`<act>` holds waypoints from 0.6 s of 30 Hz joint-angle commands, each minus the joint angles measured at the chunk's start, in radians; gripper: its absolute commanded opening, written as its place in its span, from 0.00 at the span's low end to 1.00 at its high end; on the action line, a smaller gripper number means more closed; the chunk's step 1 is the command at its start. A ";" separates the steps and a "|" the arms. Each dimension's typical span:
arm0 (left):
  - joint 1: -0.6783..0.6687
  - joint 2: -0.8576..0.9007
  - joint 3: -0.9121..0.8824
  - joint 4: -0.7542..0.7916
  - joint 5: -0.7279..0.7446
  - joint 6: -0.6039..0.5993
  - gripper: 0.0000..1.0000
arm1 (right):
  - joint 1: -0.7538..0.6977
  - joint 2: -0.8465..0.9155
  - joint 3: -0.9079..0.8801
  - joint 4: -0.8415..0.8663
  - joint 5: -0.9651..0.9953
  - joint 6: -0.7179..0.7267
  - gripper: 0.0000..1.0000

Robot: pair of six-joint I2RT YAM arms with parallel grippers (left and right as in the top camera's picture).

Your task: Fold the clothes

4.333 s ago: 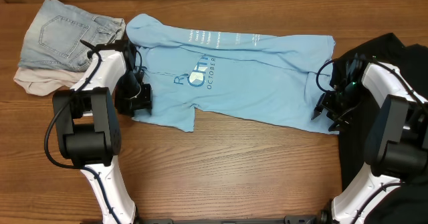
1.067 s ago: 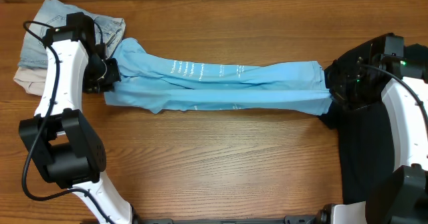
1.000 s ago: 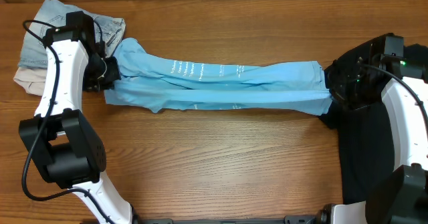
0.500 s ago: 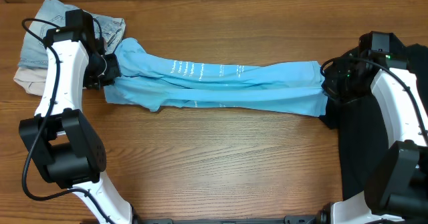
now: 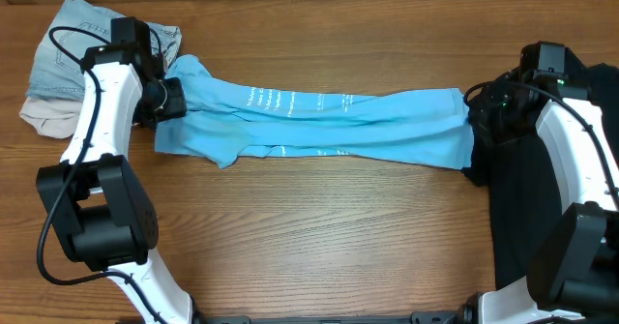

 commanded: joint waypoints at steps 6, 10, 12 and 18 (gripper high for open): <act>0.008 -0.034 -0.004 -0.086 0.056 0.109 0.76 | -0.006 0.002 0.007 -0.021 0.024 -0.001 0.80; 0.001 -0.034 -0.005 -0.196 0.229 0.185 0.73 | -0.005 0.002 0.007 -0.042 0.024 -0.001 0.80; -0.013 -0.034 -0.014 -0.234 0.261 0.200 0.75 | -0.002 0.001 0.007 -0.045 0.023 -0.001 0.80; -0.064 -0.034 -0.161 -0.185 0.214 0.198 0.80 | -0.002 0.001 0.007 -0.054 0.023 -0.001 0.80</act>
